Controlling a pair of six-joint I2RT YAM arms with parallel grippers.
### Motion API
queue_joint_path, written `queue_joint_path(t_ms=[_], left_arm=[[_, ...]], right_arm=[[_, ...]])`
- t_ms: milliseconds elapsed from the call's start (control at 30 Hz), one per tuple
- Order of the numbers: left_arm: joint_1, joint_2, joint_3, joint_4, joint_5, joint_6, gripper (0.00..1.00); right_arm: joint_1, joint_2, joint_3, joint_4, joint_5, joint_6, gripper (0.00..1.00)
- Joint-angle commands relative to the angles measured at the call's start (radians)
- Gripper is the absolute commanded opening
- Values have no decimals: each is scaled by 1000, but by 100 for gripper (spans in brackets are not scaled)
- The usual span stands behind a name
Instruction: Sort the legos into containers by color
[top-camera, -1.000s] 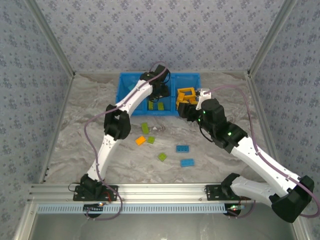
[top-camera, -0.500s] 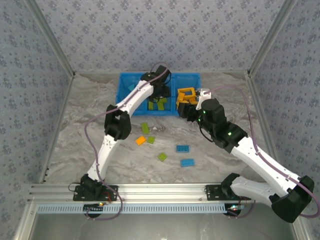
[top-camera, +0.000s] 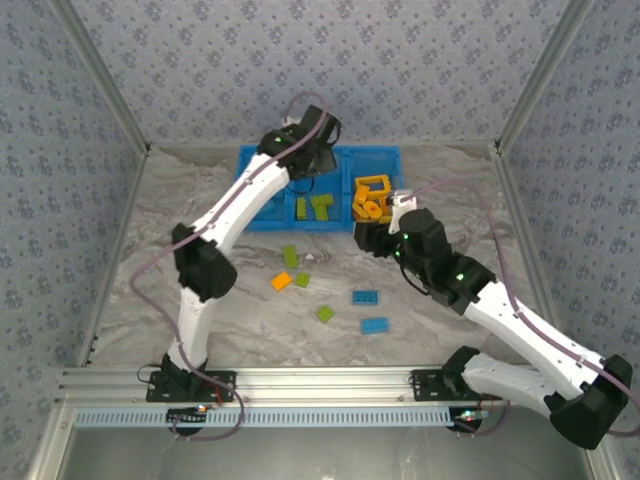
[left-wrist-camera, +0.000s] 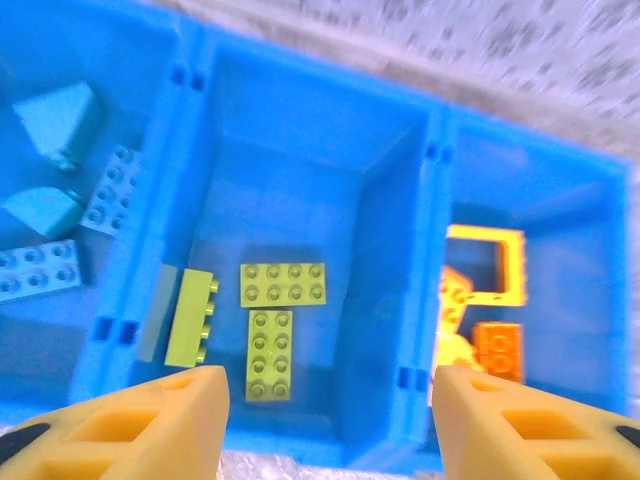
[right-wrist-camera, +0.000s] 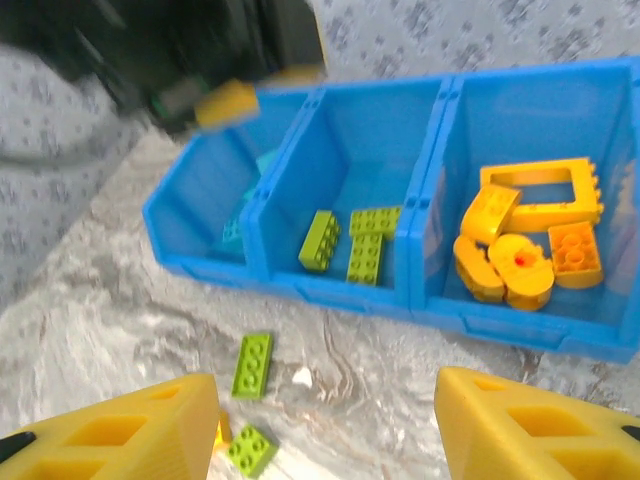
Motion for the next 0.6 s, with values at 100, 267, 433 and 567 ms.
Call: queue_joint_path(t_ms=[100,267,433,567], left_arm=[[-12,-464,-448,142,-142,-71,56],[-45,-962,-936,295,-118,-59,58],[-66,-1320,-1239,330,131,1,57],[-101,-1547,-1362,225,262,-16,57]], right_arm=[[171,230,39,-53,-91,-77,64],[279,573,265,-168,-85,-60,67],[328,828,470,-242,-79,-20,69],[338,987,614,-328,-83,21,71]])
